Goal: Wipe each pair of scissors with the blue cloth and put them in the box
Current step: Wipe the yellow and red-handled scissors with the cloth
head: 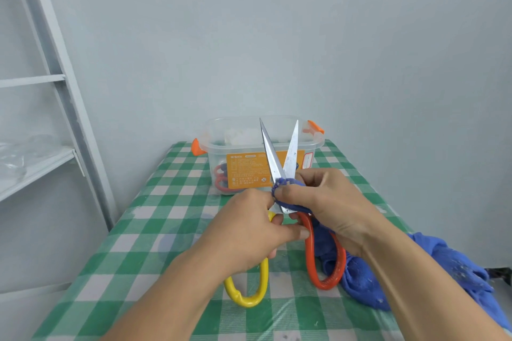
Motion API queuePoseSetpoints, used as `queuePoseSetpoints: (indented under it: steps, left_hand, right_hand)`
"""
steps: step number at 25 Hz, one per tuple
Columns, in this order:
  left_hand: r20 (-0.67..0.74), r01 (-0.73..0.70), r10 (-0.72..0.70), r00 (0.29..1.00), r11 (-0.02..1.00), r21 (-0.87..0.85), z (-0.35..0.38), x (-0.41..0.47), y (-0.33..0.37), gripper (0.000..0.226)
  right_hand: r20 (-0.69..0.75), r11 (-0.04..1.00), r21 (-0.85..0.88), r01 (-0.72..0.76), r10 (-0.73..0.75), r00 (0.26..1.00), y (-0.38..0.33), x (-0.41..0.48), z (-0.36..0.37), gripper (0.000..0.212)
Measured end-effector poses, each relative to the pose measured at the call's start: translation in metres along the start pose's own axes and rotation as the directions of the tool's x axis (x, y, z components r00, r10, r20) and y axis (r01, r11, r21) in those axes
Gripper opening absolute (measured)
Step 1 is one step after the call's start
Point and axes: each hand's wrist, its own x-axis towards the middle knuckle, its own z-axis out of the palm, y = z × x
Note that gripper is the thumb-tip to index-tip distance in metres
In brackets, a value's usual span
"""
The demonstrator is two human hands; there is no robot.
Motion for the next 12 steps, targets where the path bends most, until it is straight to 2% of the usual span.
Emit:
queuePoseSetpoints:
  steps: [5,9,12]
  left_hand:
    - [0.025,0.032,-0.031,0.999,0.998,-0.062,0.002,0.003,-0.005,0.023]
    - [0.037,0.033,-0.03,0.999,0.995,-0.093,0.002,0.003,-0.005,0.027]
    - [0.04,0.037,-0.033,0.999,0.993,-0.115,0.002,0.002,-0.005,0.03]
  right_hand:
    - [0.0,0.989,-0.133,0.06,-0.061,0.998,0.007,-0.003,-0.01,0.033]
    - [0.002,0.996,-0.073,0.043,-0.043,0.999,0.012,-0.001,-0.015,0.015]
    - [0.05,0.999,0.002,0.054,-0.054,0.997,0.016,-0.001,-0.018,0.018]
